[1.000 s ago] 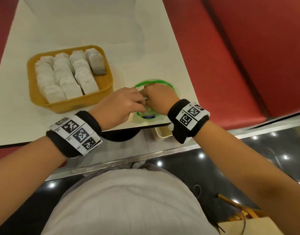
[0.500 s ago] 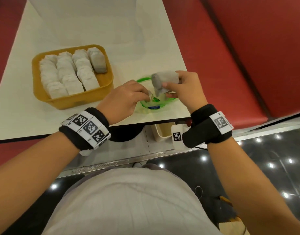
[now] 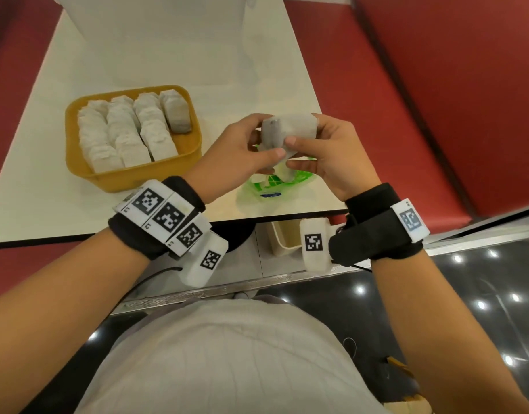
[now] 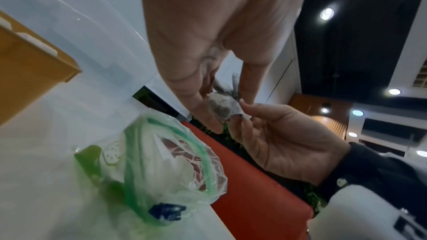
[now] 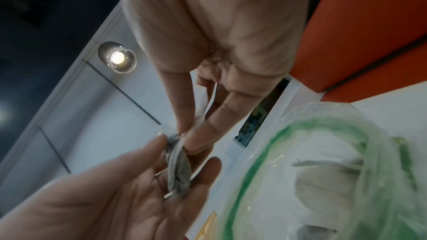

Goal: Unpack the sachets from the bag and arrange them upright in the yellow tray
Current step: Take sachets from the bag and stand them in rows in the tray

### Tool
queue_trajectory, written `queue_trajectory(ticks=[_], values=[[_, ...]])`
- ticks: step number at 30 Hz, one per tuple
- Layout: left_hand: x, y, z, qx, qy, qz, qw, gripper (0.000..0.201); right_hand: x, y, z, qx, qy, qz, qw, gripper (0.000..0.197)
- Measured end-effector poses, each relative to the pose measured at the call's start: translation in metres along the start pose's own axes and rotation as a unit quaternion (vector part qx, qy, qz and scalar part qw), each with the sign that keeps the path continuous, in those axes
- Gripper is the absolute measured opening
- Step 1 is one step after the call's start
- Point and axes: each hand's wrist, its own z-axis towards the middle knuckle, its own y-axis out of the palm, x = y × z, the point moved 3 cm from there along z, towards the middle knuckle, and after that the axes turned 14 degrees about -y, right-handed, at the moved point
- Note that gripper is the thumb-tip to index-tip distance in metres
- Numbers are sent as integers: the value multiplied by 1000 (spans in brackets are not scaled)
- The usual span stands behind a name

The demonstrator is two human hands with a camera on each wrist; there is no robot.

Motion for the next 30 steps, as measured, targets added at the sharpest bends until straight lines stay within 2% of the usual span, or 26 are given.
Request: queue_trajectory(ticks=[2,6,12,14,16,18,20,23,25,28,30], values=[[-1,0,-1,-1,-19,-34,999,34,-1,4,-2,-2,-37,-45,998,17],[-4,-3,-1,3,-37,-34,999,16,4,12,-7,-13,-103,-140,985,21],[-12,-12,1,3,-71,-24,997,22,4,8,-9,55,-108,-139,983,7],[-16,-14,-1,10,-92,-48,995,13,1,3,-7,80,-107,-139,981,4],[-19,-17,-2,17,-119,-99,988,14,-6,-3,-4,95,-116,-154,977,5],[-21,-20,-4,7,-142,-147,979,10,-14,-6,-2,71,-126,-193,971,7],[-23,-23,-4,-14,-156,-190,969,16,-21,-1,0,9,-128,-221,967,10],[-23,-27,-4,-42,-169,-248,953,26,-27,21,1,-94,-107,-193,971,15],[-23,-28,-6,-67,-191,-280,938,29,-26,37,3,-136,-87,-198,967,15],[-24,-33,-12,-119,-215,-331,911,47,-21,51,12,-143,-89,-267,949,11],[-24,-39,-17,-153,-203,-330,909,50,-20,55,17,-126,-105,-306,938,9]])
